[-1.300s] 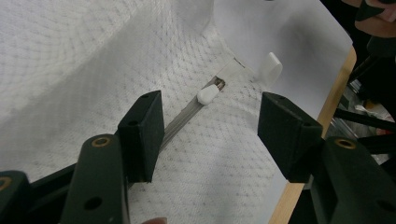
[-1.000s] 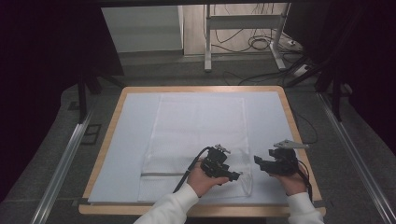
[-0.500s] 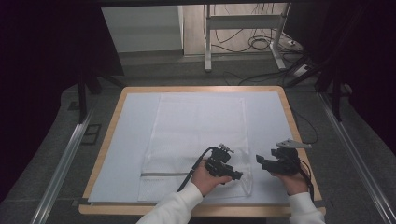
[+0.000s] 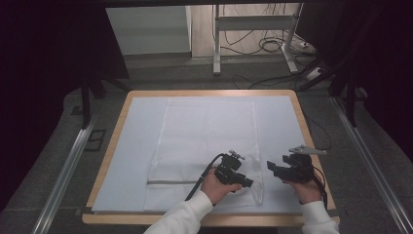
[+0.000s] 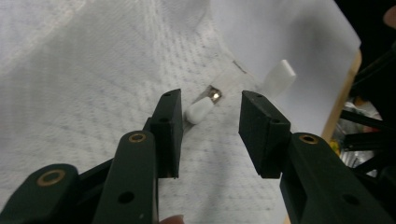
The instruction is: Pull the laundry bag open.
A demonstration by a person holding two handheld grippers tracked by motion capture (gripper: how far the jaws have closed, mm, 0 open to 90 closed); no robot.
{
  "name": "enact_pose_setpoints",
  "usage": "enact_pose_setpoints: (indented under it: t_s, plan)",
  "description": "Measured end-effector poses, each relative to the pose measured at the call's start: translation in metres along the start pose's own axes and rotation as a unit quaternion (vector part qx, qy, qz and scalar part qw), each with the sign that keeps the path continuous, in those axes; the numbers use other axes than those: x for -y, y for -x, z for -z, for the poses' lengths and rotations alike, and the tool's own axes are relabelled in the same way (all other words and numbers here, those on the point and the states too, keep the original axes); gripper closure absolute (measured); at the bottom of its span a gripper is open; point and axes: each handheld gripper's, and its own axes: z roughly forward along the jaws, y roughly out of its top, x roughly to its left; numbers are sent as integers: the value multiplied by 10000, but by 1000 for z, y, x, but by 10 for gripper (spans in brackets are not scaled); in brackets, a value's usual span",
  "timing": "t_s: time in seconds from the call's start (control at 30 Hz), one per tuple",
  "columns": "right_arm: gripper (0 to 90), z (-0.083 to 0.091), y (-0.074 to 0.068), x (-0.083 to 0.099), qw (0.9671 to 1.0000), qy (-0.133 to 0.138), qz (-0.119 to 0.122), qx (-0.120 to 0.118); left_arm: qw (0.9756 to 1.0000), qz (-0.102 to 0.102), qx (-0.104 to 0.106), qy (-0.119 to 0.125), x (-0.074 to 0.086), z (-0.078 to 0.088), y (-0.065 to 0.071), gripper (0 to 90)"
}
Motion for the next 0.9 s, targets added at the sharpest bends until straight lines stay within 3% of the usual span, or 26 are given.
enact_pose_setpoints:
  t_s: [0.4, 0.73, 0.9]
  plan:
    - [286, 0, 0, 0, 10000, -11, 9, -17, 10000, 23, -29, -40, 0, -5, 2, 624]
    - [284, -1, 0, 0, 10000, -23, 29, -25, 9999, 114, -16, 12, -2, -8, -1, 696]
    - [284, -2, 0, 0, 10000, -27, 22, -16, 9999, 51, -104, 19, -4, -10, 1, 726]
